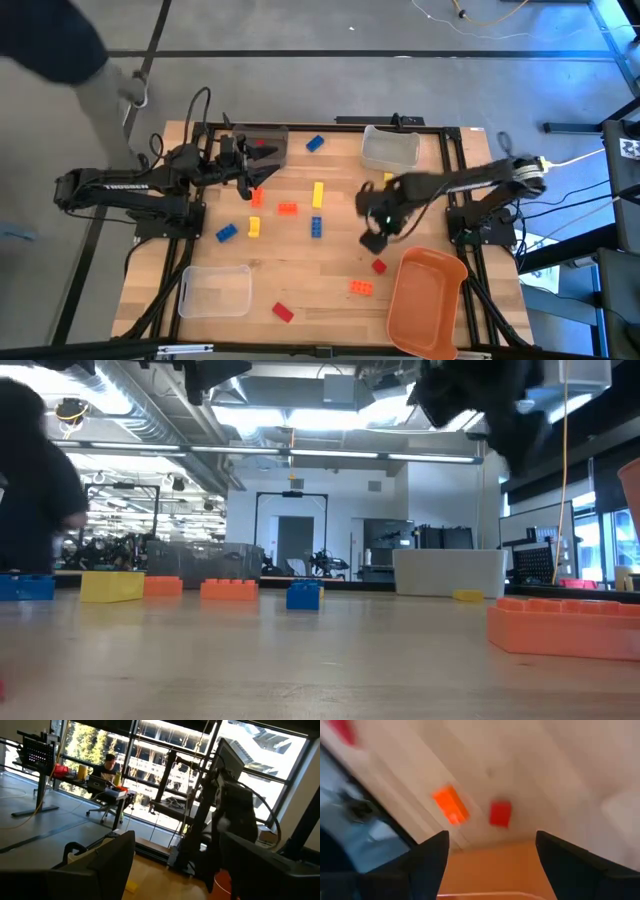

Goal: Sort & place blocks by color
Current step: Put the right red block into the black bin

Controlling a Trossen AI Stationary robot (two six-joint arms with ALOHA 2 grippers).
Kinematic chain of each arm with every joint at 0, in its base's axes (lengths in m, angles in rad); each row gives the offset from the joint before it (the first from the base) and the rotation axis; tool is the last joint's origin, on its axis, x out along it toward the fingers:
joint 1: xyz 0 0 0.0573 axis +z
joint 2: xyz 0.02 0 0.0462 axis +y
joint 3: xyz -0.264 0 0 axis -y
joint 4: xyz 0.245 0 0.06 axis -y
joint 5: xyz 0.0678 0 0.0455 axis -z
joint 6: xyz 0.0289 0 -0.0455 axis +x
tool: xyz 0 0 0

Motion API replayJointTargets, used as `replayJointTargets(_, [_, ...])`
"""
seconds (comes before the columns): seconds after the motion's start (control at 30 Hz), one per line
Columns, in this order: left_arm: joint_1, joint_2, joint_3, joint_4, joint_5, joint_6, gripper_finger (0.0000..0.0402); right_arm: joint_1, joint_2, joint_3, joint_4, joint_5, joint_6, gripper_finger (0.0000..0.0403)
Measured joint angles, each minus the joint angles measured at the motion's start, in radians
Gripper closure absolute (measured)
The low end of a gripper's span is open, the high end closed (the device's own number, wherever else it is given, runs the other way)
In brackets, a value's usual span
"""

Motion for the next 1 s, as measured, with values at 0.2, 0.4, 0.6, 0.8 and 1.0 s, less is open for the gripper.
replayJointTargets(0.2, [0.0, 0.0, 0.0, 0.0, 0.001, 0.0, 0.0119, 0.091, 0.166, 0.0, -0.001, -0.002, 0.003, 0.0105])
replayJointTargets(0.4, [0.0, 0.0, 0.0, 0.0, 0.001, 0.0, 0.0119, 0.135, 0.282, 0.0, 0.001, 0.007, 0.005, 0.0116])
replayJointTargets(0.6, [0.0, 0.0, 0.0, 0.0, 0.001, -0.001, 0.0119, 0.162, 0.349, 0.0, 0.045, -0.004, 0.05, 0.0131])
replayJointTargets(0.8, [0.0, 0.0, 0.0, 0.0, 0.001, -0.003, 0.0119, 0.164, 0.365, 0.0, 0.093, 0.043, 0.098, 0.0132])
replayJointTargets(1.0, [0.0, 0.0, 0.0, 0.0, 0.002, -0.003, 0.0119, 0.167, 0.369, 0.0, 0.093, 0.083, 0.102, 0.0132])
